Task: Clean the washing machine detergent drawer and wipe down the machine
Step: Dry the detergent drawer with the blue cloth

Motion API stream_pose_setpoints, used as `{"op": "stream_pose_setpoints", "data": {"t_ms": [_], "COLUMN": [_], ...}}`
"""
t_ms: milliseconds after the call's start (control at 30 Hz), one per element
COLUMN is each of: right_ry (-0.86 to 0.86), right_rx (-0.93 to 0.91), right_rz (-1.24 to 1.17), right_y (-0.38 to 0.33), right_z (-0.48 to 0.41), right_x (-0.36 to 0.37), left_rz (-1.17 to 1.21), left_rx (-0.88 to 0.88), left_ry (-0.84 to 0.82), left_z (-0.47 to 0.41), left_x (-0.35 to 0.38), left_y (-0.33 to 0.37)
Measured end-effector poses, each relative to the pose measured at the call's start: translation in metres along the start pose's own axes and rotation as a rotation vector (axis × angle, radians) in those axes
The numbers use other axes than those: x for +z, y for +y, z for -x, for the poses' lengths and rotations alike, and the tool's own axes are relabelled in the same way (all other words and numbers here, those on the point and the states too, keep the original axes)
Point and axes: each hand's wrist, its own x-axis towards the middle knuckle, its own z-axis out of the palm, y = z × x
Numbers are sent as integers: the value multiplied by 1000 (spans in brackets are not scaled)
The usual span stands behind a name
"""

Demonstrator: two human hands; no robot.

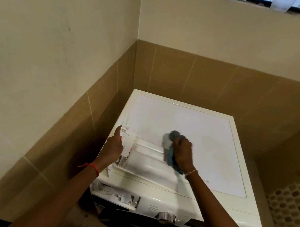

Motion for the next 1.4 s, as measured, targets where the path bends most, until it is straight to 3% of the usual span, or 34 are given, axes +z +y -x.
{"op": "stream_pose_setpoints", "data": {"t_ms": [133,233,433,667,900,1033,1100,1167,1300,1400], "right_ry": [-438,-495,-556,-542,-411,-244,-299,-341,-438,-498], "right_rx": [-286,-403,-69,59,249,505,430,321,241,-112], "right_rz": [365,499,384,171,67,-503,-686,-698,-378,-133], "right_y": [-38,-56,-31,3,43,33,6,-30,-79,-85], "right_z": [0,9,-7,-9,-5,-1,1,1,11,41], "right_x": [53,71,52,13,-30,-54,-56,-45,21,80], "left_rz": [-13,-13,1,43,162,415,481,519,601,764], "left_rx": [8,4,-31,-50,-56,-47,-118,-207,-287,-333], "left_ry": [-4,0,-13,-5,-59,-157,-178,-188,-173,-167], "left_z": [0,3,4,7,11,17,14,11,11,6], "left_x": [2,1,0,0,-6,-13,-14,-12,-9,-10], "left_y": [-2,1,0,-1,1,6,8,10,16,19]}}
